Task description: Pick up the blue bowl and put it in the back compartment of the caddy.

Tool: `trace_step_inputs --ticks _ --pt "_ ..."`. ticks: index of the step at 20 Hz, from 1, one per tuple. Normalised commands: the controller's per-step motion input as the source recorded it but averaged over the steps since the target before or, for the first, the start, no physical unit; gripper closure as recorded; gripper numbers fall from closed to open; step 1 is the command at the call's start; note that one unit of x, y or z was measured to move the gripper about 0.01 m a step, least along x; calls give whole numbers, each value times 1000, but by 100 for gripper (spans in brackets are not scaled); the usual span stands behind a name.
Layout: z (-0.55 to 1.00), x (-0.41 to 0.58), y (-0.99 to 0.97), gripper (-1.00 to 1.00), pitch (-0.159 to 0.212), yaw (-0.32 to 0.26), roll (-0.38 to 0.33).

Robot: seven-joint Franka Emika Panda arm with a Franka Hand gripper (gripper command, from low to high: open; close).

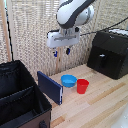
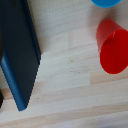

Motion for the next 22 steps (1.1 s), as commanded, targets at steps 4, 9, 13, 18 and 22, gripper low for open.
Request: trace_step_inputs --ticks 4,9,13,18,22 --pt "-69 398 -519 -100 44 21 72" --pt "-103 340 -730 -100 73 41 106" --pt "-104 210 -724 -100 76 53 95" --pt "-145 75 -543 -100 91 26 55" --pt "-231 123 -395 -100 10 -85 15"
